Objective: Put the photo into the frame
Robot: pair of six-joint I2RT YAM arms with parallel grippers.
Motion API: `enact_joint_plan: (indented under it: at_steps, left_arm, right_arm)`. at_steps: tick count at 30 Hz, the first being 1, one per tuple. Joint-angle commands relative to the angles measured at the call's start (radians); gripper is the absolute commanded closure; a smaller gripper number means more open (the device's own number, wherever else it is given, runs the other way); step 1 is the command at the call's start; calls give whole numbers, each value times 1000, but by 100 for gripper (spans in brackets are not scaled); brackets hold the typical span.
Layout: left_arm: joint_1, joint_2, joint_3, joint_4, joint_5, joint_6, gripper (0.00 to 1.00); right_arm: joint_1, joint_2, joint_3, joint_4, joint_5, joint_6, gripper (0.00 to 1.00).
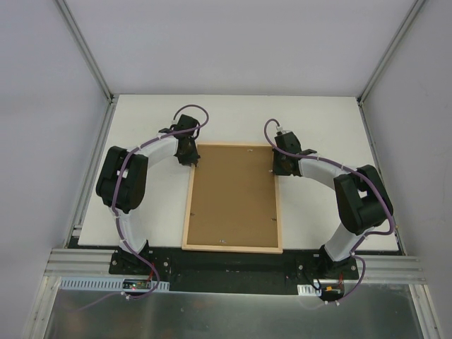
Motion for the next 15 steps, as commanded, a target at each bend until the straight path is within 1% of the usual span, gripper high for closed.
enact_joint_plan:
  at_steps: [1, 3, 5, 7, 9, 10, 11, 12, 14, 15]
  left_arm:
    - [-4, 11, -25, -96, 20, 30, 100]
    - [-2, 17, -14, -99, 12, 54, 100]
    - [-2, 18, -11, -102, 8, 62, 100]
    - [1, 21, -2, -100, 15, 62, 100]
    - [6, 29, 20, -103, 23, 65, 100]
    - [9, 30, 31, -111, 27, 62, 93]
    - [12, 26, 43, -114, 29, 56, 83]
    - [16, 18, 51, -120, 31, 47, 75]
    - [27, -15, 60, -139, 28, 33, 63]
    - [32, -34, 60, -152, 21, 24, 61]
  right_arm:
    - [4, 24, -20, -141, -44, -15, 91]
    - [6, 23, -18, -140, -47, -15, 89]
    - [6, 26, -15, -141, -50, -12, 89]
    - [6, 32, -11, -143, -55, -7, 90]
    - [6, 38, -5, -149, -53, -1, 94]
    - [6, 41, 1, -157, -44, 5, 96]
    - [3, 44, 6, -163, -36, 11, 98]
    - [3, 47, 9, -164, -35, 17, 99]
    - [-3, 49, 14, -171, -29, 43, 99]
    - [-3, 50, 18, -177, -23, 58, 99]
